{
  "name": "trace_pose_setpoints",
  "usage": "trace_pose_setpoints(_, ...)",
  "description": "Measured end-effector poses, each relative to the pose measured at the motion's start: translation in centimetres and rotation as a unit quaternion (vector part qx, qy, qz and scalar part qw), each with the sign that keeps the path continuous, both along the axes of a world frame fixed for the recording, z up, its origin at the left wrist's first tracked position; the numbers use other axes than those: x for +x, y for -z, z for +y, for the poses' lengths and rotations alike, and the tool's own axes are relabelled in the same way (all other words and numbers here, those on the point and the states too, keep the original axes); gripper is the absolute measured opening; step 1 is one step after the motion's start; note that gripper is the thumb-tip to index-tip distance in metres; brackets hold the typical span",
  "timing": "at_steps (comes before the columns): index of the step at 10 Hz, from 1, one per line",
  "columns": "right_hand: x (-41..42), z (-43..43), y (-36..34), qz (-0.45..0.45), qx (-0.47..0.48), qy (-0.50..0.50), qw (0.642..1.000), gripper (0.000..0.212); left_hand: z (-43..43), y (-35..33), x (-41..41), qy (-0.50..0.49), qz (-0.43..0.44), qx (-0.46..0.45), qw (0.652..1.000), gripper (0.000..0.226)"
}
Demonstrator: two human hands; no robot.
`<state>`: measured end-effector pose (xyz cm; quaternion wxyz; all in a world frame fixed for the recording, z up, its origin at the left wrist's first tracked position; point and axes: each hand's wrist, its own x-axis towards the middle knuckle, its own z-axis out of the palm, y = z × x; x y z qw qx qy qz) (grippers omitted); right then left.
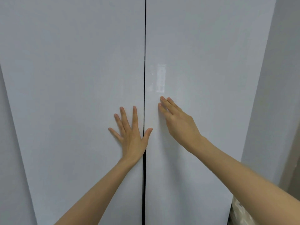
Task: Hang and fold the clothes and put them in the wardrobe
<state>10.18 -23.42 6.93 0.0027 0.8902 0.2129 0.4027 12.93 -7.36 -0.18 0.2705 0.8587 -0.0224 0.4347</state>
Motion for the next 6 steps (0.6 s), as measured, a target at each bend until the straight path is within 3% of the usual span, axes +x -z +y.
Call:
trace_pose_setpoints(3,0.0,-0.4,-0.6,0.024,-0.016,0.003,1.000,0.067,-1.1,-1.1,-1.2,-0.015,0.052,-0.013,0.998,0.095)
trace_pose_setpoints(4,-0.7,-0.7,-0.9,0.080,-0.001,-0.029,0.996,0.064,-0.7,-1.7,-2.5,-0.019,0.098,0.007,0.995,0.091)
trace_pose_setpoints(5,-2.3,-1.2,-0.2,0.117,0.094,-0.080,0.985,0.060,0.4,-2.2,-4.2,0.002,0.143,0.026,0.989,0.083)
trace_pose_setpoints(6,-4.9,-1.8,0.2,0.108,0.192,-0.112,0.969,0.052,0.9,-2.5,-6.7,-0.007,0.134,0.077,0.988,0.071)
